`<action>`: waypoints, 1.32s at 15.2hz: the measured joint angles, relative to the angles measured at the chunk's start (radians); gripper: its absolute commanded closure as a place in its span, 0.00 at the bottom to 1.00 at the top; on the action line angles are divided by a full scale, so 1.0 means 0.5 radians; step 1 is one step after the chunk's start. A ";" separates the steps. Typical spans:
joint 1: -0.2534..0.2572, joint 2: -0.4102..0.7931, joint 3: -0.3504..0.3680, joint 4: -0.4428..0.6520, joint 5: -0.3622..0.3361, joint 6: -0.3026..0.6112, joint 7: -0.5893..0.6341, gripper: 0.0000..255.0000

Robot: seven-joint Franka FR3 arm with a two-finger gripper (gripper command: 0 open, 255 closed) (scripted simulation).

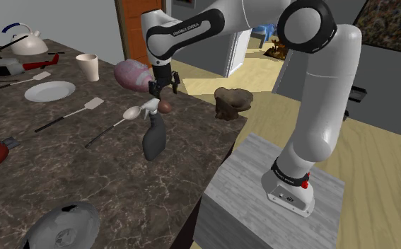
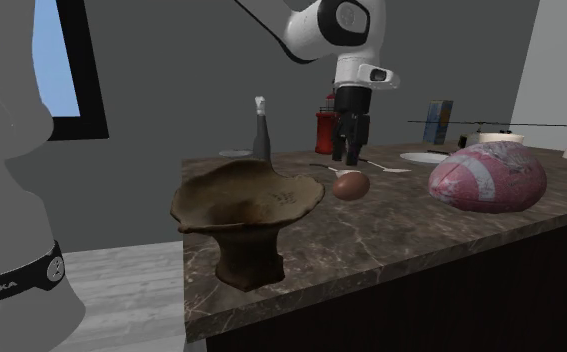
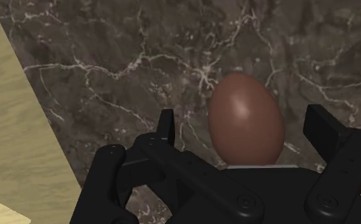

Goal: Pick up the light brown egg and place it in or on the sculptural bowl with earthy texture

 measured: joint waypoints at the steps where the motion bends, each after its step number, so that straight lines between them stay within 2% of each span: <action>1: 0.014 0.085 -0.002 0.099 -0.017 -0.011 0.021 0.00; 4: 0.043 0.303 -0.016 0.349 -0.056 -0.033 0.056 0.00; 6: 0.048 0.355 -0.021 0.388 -0.065 -0.018 0.063 0.00; 12: 0.042 0.393 -0.029 0.285 -0.078 0.123 0.073 0.00; 18: 0.043 0.397 -0.029 0.273 -0.080 0.140 0.076 0.00; 19: 0.043 0.397 -0.029 0.273 -0.080 0.140 0.076 1.00; 20: 0.043 0.396 -0.029 0.274 -0.080 0.140 0.076 1.00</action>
